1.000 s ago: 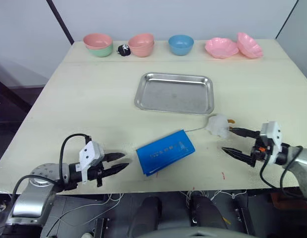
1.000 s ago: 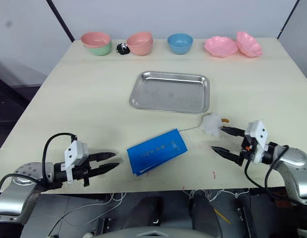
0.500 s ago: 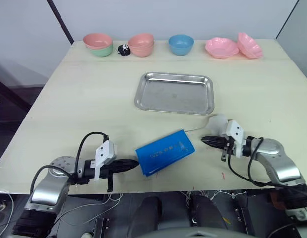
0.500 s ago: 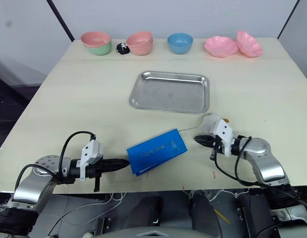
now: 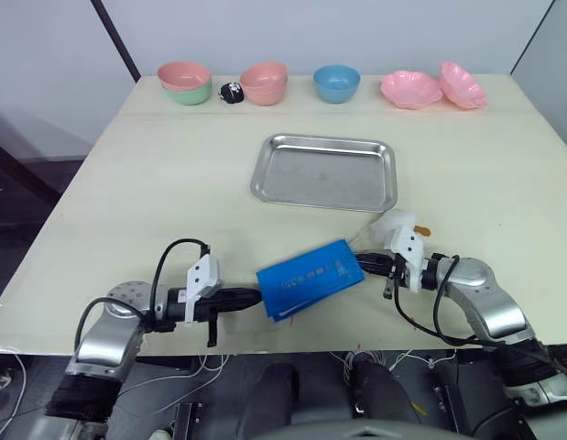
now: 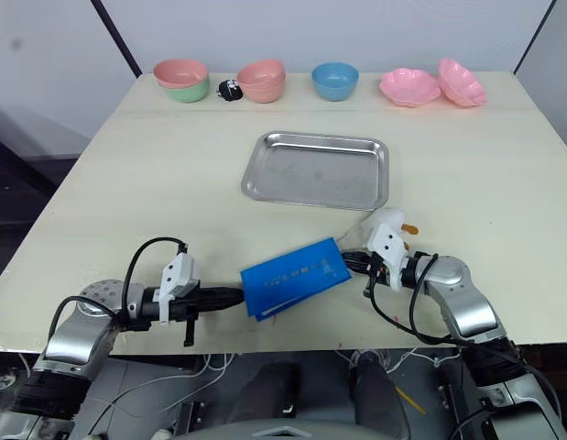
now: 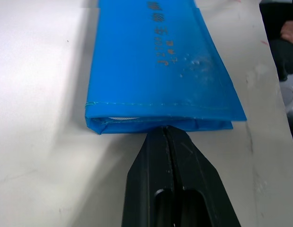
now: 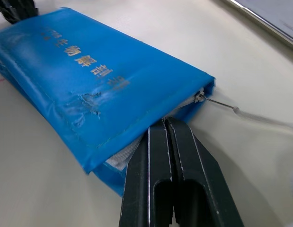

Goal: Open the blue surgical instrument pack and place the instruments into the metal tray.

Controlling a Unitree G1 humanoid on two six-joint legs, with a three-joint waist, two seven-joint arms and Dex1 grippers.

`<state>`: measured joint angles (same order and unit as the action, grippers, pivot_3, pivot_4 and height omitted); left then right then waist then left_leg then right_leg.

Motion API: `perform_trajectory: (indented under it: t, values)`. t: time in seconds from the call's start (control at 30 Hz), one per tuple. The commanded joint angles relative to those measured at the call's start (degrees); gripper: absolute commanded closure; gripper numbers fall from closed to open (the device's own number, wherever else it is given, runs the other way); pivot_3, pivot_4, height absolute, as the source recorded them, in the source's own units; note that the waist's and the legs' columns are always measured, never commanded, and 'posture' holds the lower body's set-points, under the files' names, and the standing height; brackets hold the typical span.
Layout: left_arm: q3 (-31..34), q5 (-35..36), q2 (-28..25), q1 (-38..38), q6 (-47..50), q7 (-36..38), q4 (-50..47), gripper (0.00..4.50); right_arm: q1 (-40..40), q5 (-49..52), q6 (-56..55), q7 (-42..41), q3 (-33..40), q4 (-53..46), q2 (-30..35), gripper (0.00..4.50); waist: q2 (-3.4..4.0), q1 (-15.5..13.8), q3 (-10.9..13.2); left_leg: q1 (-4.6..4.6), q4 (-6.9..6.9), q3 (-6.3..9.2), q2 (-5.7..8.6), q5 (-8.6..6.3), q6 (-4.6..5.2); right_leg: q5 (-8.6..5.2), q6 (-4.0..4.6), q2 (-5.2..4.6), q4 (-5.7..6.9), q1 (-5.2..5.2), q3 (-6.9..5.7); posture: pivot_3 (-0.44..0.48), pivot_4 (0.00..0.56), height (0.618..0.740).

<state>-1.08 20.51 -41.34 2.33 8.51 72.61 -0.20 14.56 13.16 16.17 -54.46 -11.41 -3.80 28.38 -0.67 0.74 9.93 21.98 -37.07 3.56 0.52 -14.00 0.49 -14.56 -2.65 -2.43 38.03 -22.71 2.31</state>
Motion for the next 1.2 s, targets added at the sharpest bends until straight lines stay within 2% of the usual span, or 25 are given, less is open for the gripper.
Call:
perform_trajectory:
  t: [0.03,0.47,0.83,1.2]
  values:
    - [-1.12,-0.19,1.29,1.31,0.39,-0.92,0.49,4.50,-0.58,2.36,1.30,-1.73,-0.26,-5.00,0.46,4.48,0.00,-0.05,0.00,0.00,-0.01,0.03,0.00,0.00,0.00,0.00,0.00,0.00,0.00,0.03,-0.03,0.000,0.150,0.740]
    - [-1.30,-2.50,6.52,10.84,-1.49,-3.82,7.87,4.50,-4.52,0.77,1.65,1.26,1.20,-7.10,1.98,4.48,-0.02,0.00,0.00,0.06,-0.08,0.09,0.02,0.00,0.00,0.02,-0.02,0.04,-0.02,0.03,-0.09,0.000,0.150,0.740]
    - [-4.05,-8.47,9.35,19.07,-9.48,-3.70,19.78,4.50,-4.93,0.32,0.23,5.51,2.81,-6.55,0.40,4.48,-0.03,-0.06,-0.01,0.08,-0.11,0.08,0.09,0.00,0.00,0.05,-0.06,0.04,-0.01,0.03,-0.09,0.000,0.150,0.740]
    - [-3.86,-8.15,9.89,18.71,-9.29,-2.95,20.39,4.50,-6.88,0.31,-1.36,5.66,4.98,-6.67,1.78,4.48,-0.03,-0.11,-0.01,0.12,-0.12,0.13,0.15,0.00,0.01,0.06,-0.09,0.02,-0.02,0.04,-0.09,0.000,0.150,0.740]
